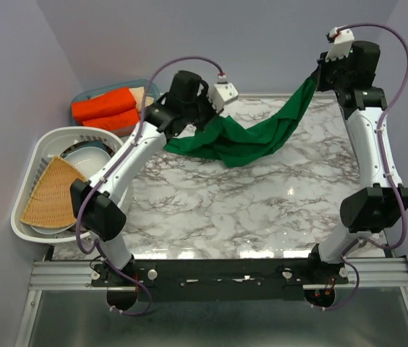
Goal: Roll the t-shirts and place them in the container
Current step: Flatten out the T-shirt at the center of the board.
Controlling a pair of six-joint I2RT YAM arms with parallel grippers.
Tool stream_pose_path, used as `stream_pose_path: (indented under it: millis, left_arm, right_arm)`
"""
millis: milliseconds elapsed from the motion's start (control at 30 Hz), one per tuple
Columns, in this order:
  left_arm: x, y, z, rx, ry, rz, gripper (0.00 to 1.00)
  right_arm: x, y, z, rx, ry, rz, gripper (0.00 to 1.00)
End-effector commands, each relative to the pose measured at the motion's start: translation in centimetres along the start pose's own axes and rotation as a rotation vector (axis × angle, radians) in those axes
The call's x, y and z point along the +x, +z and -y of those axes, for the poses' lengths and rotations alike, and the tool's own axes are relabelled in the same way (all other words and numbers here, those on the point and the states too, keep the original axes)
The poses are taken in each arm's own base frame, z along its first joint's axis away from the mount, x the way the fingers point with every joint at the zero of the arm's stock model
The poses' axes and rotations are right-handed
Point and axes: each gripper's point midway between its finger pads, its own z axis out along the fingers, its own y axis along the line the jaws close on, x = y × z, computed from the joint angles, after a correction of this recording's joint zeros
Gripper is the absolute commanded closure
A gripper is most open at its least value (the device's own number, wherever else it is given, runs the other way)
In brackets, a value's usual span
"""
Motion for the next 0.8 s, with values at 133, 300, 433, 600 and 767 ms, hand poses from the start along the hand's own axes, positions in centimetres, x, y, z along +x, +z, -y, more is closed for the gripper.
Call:
stream_pose_path:
  millis: [133, 300, 433, 600, 767]
  left_arm:
    - [-7.0, -10.9, -9.3, -0.317, 0.109, 0.078, 1.00]
    - [-10.7, -16.4, -11.5, -0.510, 0.079, 0.215, 1.00]
    - [-12.7, -21.1, -11.6, -0.615, 0.025, 0.327, 1.00]
    - [-14.7, -27.1, -10.4, -0.684, 0.028, 0.445, 1.00]
    - [-16.8, -32.6, -9.6, -0.753, 0.048, 0.545, 1.00]
  right_arm:
    - [-14.4, -12.1, -0.5, 0.066, -0.168, 0.459, 1.00]
    - [-18.3, -17.5, -0.8, 0.108, -0.217, 0.582, 1.00]
    - [-20.2, -22.2, -1.1, 0.148, -0.255, 0.649, 1.00]
    - [-20.8, -27.5, -1.7, 0.202, -0.329, 0.704, 0.99]
    - [-20.9, -31.6, -1.8, 0.265, -0.351, 0.734, 1.00]
